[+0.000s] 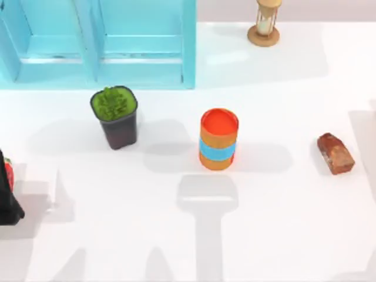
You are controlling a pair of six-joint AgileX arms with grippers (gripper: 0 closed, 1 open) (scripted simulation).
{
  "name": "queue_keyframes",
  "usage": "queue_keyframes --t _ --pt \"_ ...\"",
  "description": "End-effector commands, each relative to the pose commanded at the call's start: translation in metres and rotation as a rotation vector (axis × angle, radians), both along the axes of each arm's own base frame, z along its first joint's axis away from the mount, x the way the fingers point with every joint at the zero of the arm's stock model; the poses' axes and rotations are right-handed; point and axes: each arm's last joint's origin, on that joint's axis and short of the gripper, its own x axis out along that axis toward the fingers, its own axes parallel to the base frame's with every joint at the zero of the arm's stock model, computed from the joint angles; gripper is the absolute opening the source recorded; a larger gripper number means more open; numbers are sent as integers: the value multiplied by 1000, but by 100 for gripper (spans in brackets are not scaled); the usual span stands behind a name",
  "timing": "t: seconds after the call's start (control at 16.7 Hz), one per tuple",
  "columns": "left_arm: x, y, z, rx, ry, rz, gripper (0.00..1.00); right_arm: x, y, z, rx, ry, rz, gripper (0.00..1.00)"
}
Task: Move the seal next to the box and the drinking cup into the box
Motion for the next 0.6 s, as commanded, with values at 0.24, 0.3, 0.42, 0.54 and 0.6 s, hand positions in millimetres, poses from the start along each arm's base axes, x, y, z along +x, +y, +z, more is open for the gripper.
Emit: queue_keyframes --t 0.24,0.3,0.42,0.54,0.6 --pt "0 0 0 0 0 0 100 -1 0 39 -4 14 -2 100" --pt "0 0 0 0 0 0 100 -1 0 48 -3 15 -3 100" --pt "0 0 0 0 0 0 100 -2 0 65 1 10 -5 100" --pt "0 0 0 0 0 0 100 -2 0 75 7 1 -6 100" --pt "0 0 0 0 0 0 100 -2 0 76 7 -1 -6 100"
